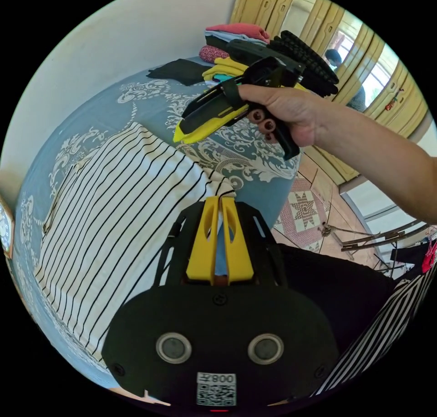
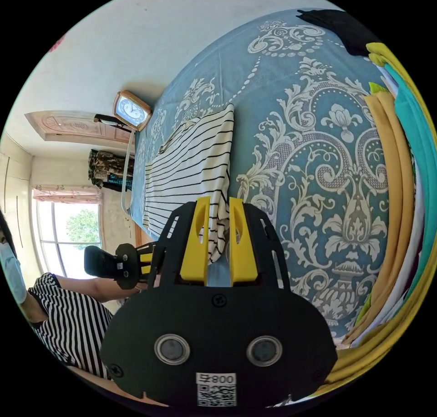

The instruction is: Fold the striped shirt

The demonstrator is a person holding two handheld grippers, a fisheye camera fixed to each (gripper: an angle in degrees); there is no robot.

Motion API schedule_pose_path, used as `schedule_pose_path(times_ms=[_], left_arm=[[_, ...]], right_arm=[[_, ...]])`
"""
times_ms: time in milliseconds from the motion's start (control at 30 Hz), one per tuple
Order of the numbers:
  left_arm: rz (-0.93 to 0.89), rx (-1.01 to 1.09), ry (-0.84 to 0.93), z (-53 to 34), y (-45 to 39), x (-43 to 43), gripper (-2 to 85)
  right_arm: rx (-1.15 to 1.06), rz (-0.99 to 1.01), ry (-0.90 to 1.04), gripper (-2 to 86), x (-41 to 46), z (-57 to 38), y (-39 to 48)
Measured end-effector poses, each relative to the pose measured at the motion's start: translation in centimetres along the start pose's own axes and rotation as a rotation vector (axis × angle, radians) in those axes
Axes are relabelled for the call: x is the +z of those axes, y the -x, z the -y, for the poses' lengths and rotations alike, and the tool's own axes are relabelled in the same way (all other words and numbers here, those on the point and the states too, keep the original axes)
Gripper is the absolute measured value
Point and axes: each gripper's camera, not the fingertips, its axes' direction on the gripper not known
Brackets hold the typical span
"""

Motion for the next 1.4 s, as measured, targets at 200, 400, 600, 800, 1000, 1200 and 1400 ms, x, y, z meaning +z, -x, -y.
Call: schedule_pose_path(times_ms=[200, 400, 600, 800, 1000, 1200, 1400], left_arm=[[-0.008, 0.015, -0.022, 0.0, -0.6, -0.6, 1.1], [-0.043, -0.011, -0.035, -0.7, 0.2, -0.6, 1.1], [-0.065, -0.024, -0.050, -2.0, 1.4, -0.7, 1.0], [-0.086, -0.043, -0.070, -4.1, 3.2, -1.1, 1.1], [-0.115, -0.073, -0.110, -7.1, 5.6, -2.4, 1.1], [-0.154, -0.118, -0.187, -11.3, 8.9, -4.8, 1.2], [-0.204, -0.202, -0.294, -17.3, 13.8, -8.0, 1.1]], right_arm=[[0.044, 0.008, 0.014, 8.8, 1.2, 5.3, 0.9], [0.041, 0.019, 0.019, 6.8, 2.2, 9.8, 2.9], [0.043, 0.054, 0.036, 3.8, 2.4, 12.8, 4.6], [0.039, 0.120, 0.011, 1.6, 1.4, 13.5, 6.5], [0.023, 0.192, -0.040, 1.1, -0.8, 13.8, 10.1], [-0.034, 0.214, -0.061, 1.0, -2.3, 14.8, 16.5], [-0.114, 0.223, -0.066, 1.0, -2.4, 16.3, 24.9]])
